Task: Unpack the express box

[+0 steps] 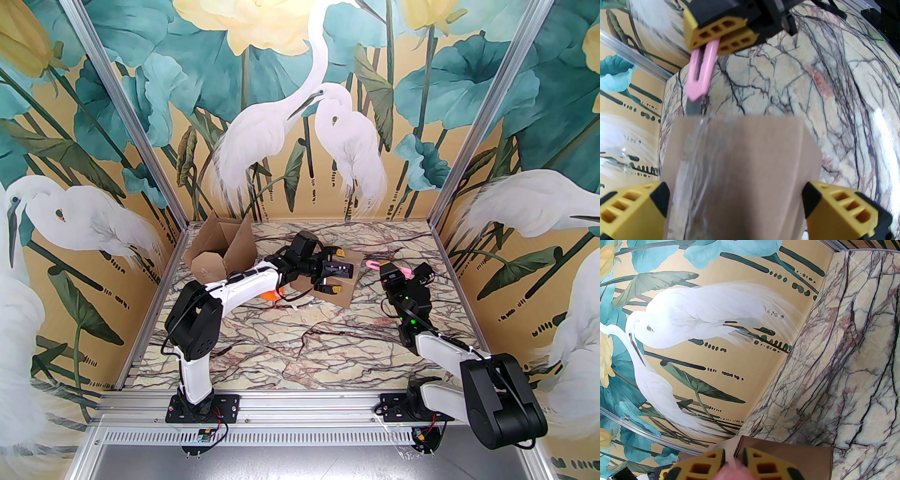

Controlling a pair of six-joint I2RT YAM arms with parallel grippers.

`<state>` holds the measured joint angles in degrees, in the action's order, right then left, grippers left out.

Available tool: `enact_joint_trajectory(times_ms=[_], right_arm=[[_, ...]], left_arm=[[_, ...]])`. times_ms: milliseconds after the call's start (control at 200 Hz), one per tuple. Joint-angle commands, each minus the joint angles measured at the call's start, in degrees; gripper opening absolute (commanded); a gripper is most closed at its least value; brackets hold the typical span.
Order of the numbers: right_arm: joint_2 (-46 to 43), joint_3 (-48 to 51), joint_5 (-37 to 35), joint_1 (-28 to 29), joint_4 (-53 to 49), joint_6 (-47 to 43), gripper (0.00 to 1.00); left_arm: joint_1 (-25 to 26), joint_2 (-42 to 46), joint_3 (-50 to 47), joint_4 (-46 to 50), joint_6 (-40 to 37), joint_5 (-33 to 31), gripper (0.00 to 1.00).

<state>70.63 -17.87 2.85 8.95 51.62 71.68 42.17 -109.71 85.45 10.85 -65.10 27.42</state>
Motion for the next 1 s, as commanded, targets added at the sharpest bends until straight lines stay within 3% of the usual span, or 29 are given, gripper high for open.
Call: enact_joint_trajectory(times_ms=[0,280,520,995], right_arm=[[0.36,-2.41,3.94,0.48,-1.39,1.56,0.00],[0.13,-3.26,9.88,0.29,-5.84,0.92,0.00],[0.94,-4.46,11.85,-0.84,-7.56,-0.36,0.00],[7.96,-5.15,18.71,-0.95,-0.12,6.59,0.00]], left_arm=[[1.47,-2.19,2.26,-0.95,1.55,1.47,0.99],[0.94,-5.31,8.28,0.94,2.64,-1.00,0.99],[-2.08,-4.90,14.89,16.66,-2.22,6.75,1.00],[-2.97,-7.91,12.57,1.40,8.45,-0.22,0.99]])
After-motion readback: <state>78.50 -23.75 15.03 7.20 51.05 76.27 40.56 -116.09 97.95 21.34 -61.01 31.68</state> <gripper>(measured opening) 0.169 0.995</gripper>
